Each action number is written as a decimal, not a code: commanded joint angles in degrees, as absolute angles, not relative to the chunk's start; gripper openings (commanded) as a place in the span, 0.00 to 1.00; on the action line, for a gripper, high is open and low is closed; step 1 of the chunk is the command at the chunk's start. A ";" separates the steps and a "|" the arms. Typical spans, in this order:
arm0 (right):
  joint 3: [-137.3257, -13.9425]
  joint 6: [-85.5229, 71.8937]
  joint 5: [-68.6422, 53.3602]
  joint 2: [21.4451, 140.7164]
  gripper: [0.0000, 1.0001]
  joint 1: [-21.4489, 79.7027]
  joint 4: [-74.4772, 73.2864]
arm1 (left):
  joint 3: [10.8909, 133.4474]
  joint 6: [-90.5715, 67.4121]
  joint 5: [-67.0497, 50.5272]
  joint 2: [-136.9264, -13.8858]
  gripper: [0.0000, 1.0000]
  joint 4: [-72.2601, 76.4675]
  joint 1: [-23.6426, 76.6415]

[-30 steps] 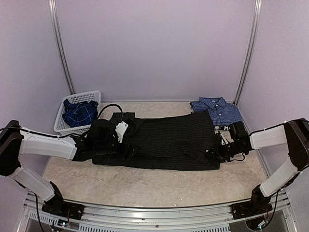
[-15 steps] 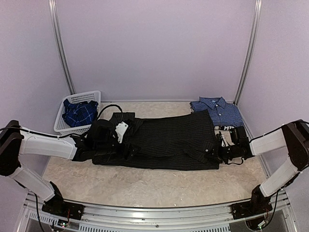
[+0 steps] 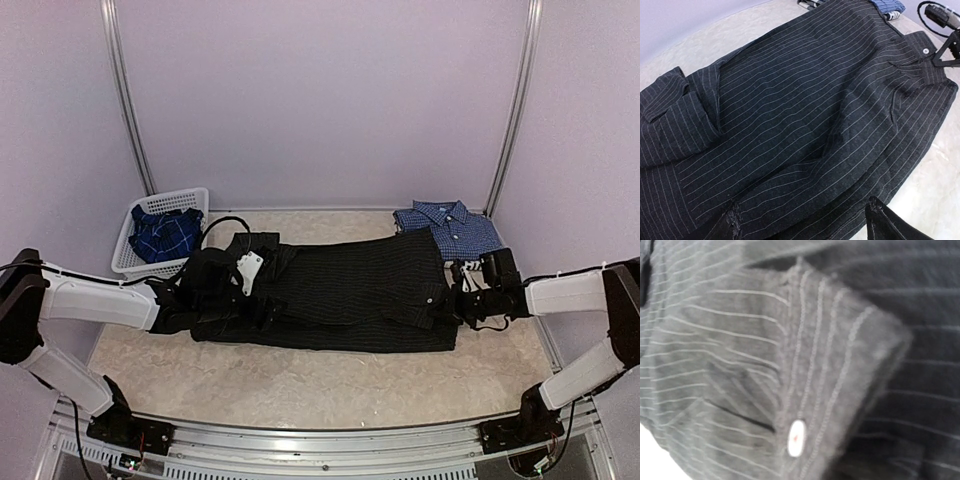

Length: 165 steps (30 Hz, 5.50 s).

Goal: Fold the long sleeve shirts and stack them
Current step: Pick up the sleeve from the 1/3-folded shirt, then fold the sleeve of the 1/3-folded shirt.

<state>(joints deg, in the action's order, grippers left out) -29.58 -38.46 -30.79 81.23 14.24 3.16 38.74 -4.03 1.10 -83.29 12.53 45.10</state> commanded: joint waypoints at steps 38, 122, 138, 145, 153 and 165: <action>-80.17 -37.90 -57.53 81.37 0.00 19.58 -24.18 | 39.49 12.54 11.58 -87.02 0.87 14.93 46.36; -103.38 -37.30 -50.14 107.37 0.00 27.40 -14.18 | 48.18 -1.51 32.03 -88.98 0.44 2.92 36.12; -72.44 -30.43 -44.55 87.24 0.00 31.99 -22.55 | 47.49 -3.40 28.42 -85.88 0.52 2.71 36.02; -58.19 -33.61 -41.38 80.06 0.00 31.86 -20.43 | 48.24 -3.65 27.13 -86.95 0.52 1.88 36.35; -53.41 -36.92 -40.89 78.70 0.00 31.51 -18.64 | 48.56 -3.79 27.06 -87.45 0.53 1.30 37.00; -50.48 -28.30 -31.80 75.95 0.00 24.85 -33.89 | 49.18 -3.83 27.15 -88.85 0.54 0.98 37.64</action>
